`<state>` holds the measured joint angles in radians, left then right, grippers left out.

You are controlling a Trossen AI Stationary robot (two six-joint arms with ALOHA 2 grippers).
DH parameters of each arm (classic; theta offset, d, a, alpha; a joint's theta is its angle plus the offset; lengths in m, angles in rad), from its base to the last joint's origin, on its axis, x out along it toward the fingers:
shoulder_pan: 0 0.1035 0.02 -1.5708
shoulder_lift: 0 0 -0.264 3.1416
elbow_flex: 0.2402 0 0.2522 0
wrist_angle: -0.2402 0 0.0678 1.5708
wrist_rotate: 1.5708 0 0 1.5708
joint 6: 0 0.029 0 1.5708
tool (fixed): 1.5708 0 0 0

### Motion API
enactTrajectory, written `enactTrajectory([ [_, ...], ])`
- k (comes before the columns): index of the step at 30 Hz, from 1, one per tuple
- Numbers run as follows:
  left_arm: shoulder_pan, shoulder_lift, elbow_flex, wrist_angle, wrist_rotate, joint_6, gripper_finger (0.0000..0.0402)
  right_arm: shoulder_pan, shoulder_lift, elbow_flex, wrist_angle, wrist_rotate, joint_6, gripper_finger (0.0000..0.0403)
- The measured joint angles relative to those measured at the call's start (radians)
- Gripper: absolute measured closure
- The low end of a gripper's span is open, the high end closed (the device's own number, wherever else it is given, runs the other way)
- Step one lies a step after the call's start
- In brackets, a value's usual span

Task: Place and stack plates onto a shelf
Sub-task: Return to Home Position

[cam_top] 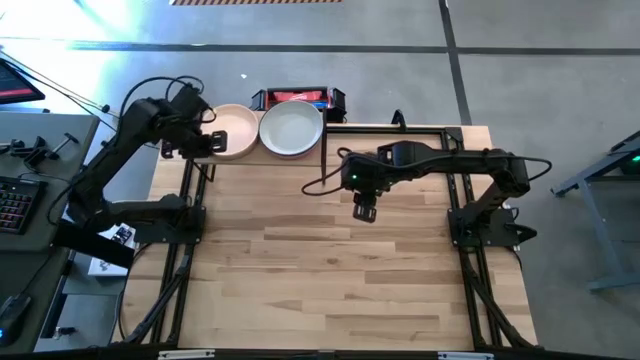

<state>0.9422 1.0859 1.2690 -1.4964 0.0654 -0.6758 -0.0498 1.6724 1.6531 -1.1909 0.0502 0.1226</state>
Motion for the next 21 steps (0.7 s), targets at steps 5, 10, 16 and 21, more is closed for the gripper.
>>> enactTrajectory([
  [5,-0.075,-0.081,0.0,0.086,-0.05,0.052,0.0319,0.0,-0.033,0.0,0.082,-0.001,-0.002,0.0274],
  [10,-0.169,-0.169,0.0,0.197,-0.059,0.167,0.0319,-0.005,-0.062,-0.01,0.187,0.012,-0.051,0.0274],
  [16,-0.267,-0.326,-0.097,0.362,-0.063,0.216,0.0319,-0.077,-0.186,-0.242,0.404,0.041,0.088,0.0274],
  [21,-0.303,-0.488,-0.257,0.495,-0.066,0.26,0.0319,-0.104,-0.322,-0.443,0.531,0.038,0.148,0.0274],
])
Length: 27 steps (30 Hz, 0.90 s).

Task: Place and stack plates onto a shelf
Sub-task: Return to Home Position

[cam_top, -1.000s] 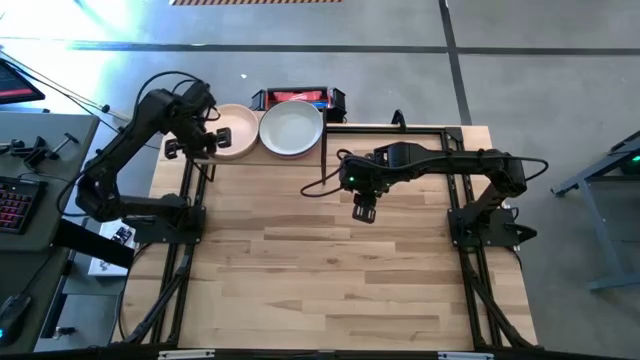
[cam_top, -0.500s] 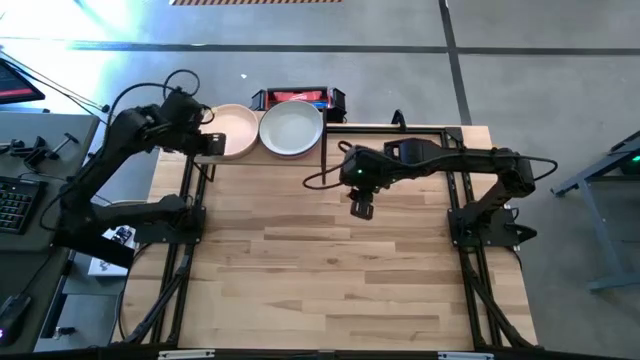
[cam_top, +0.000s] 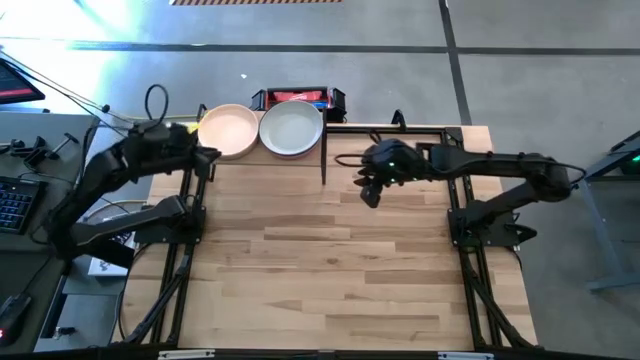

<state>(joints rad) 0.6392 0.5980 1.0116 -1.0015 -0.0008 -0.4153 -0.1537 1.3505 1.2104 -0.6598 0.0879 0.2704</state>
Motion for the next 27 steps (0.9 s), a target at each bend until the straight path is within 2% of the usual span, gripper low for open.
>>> enactTrajectory([
  [6,-0.009,-0.162,-0.217,0.221,0.043,0.103,0.0319,0.005,-0.156,-0.203,0.256,0.052,-0.015,0.0274],
  [11,-0.009,-0.24,-0.388,0.414,0.159,0.195,0.0319,0.002,-0.272,-0.361,0.395,0.066,-0.011,0.0274],
  [19,-0.009,-0.26,-0.589,0.783,0.333,0.21,0.0319,-0.036,-0.446,-0.551,0.489,0.067,-0.002,0.0274],
  [23,-0.009,-0.256,-0.673,0.927,0.373,0.192,0.0319,-0.082,-0.55,-0.634,0.497,0.069,0.017,0.0274],
  [27,-0.009,-0.254,-0.743,1.004,0.385,0.181,0.0319,-0.109,-0.658,-0.722,0.521,0.068,0.018,0.0274],
])
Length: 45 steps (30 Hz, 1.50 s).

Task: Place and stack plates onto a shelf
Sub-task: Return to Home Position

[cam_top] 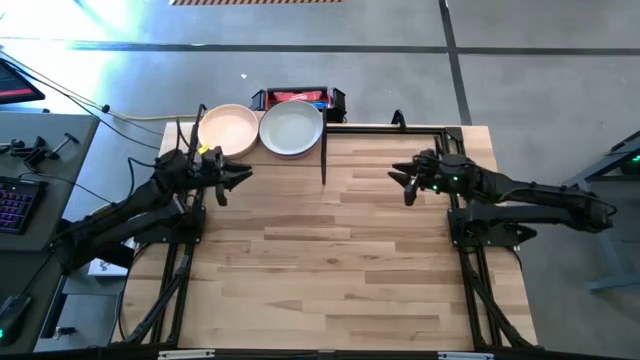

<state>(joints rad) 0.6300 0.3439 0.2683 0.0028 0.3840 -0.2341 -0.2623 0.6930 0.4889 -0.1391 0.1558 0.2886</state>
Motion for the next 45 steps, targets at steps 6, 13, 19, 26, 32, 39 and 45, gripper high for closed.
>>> enactTrajectory([
  [6,0.0,0.0,-0.092,0.096,0.0,-0.025,0.0319,-0.006,-0.126,-0.078,0.001,-0.012,-0.006,0.0274],
  [13,-0.019,0.0,-0.16,0.156,0.0,0.024,0.0319,-0.006,-0.192,-0.131,-0.037,-0.014,-0.081,0.0274],
  [19,-0.051,0.0,-0.19,0.189,-0.001,0.083,0.0319,-0.006,-0.215,-0.197,-0.055,-0.014,-0.088,0.0274],
  [26,-0.062,0.002,-0.19,0.168,-0.009,0.132,0.0319,-0.006,-0.257,-0.289,0.015,-0.064,-0.088,0.0274],
  [32,-0.062,0.008,-0.19,0.151,-0.012,0.131,0.0319,-0.006,-0.276,-0.328,0.019,-0.067,-0.113,0.0274],
  [39,-0.062,0.008,-0.19,0.128,-0.092,0.065,0.0319,-0.006,-0.276,-0.353,0.01,-0.067,-0.114,0.0274],
  [45,-0.062,0.008,-0.19,0.113,-0.125,0.06,0.0319,-0.006,-0.275,-0.354,0.008,-0.066,-0.111,0.0274],
])
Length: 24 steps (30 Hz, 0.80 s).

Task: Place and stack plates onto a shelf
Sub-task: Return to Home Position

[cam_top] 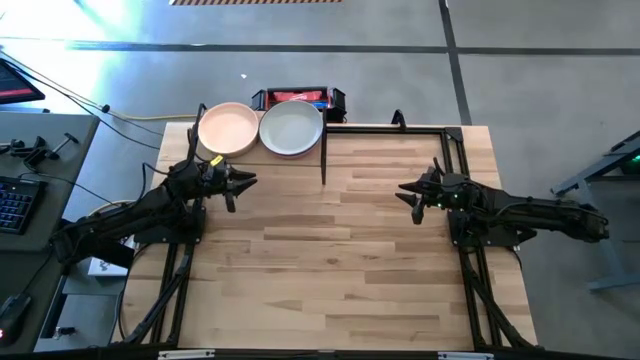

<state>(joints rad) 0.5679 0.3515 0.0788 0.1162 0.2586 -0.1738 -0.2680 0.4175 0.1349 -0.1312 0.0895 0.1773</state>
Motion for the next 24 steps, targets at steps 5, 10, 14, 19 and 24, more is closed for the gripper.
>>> enactTrajectory([
  [5,0.0,0.0,0.0,0.0,-0.001,0.0,0.0319,0.0,0.0,0.0,0.0,0.0,0.001,0.0274],
  [10,0.0,0.0,0.0,0.0,-0.002,0.0,0.0319,0.0,0.0,0.0,-0.001,0.0,-0.001,0.0274],
  [14,0.0,0.0,0.0,0.0,-0.002,0.0,0.0319,0.0,0.0,0.0,-0.001,0.0,0.002,0.0274],
  [19,-0.016,-0.012,0.0,0.0,-0.01,0.002,0.0319,0.0,0.0,0.0,-0.001,0.001,0.005,0.0274],
  [24,-0.064,-0.062,0.0,0.0,-0.009,0.002,0.0319,0.0,-0.008,0.0,-0.006,0.001,0.005,0.0274],
])
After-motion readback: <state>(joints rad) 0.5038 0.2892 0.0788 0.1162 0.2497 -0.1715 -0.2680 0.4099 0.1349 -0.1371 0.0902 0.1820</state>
